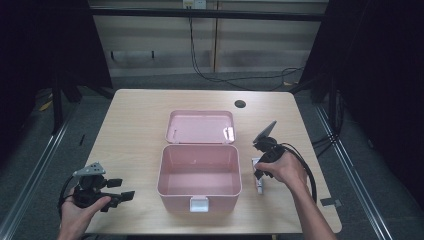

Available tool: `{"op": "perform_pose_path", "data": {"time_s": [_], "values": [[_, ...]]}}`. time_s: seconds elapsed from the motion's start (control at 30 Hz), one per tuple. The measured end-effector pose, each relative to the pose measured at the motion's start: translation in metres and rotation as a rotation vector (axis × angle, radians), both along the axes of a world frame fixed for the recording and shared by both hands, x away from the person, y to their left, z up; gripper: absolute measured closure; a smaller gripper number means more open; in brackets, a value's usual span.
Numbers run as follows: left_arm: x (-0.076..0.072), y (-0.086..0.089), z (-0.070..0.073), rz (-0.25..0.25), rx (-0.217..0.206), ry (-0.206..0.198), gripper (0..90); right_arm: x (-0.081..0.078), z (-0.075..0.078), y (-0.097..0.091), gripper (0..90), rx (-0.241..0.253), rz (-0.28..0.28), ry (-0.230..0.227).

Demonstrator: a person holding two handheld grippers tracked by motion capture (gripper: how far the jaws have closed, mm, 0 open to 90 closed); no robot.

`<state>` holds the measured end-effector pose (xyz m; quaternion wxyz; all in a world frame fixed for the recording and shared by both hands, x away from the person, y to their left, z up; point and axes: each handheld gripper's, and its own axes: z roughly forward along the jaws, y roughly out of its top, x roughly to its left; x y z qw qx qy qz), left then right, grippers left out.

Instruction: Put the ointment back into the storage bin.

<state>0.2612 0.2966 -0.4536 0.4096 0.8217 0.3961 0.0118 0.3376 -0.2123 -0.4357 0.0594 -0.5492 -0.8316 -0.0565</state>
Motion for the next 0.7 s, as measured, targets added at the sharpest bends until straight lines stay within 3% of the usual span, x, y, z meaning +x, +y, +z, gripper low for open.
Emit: {"op": "perform_pose_path", "data": {"time_s": [0.47,0.7], "values": [[0.000,0.000,0.000,0.001,0.000,0.004,23.4,0.007,-0.011,0.008,61.8,-0.032,-0.011,0.031],[0.001,0.000,0.000,0.005,0.002,0.004,23.4,0.008,-0.015,0.010,63.5,-0.068,-0.036,0.021]]}}
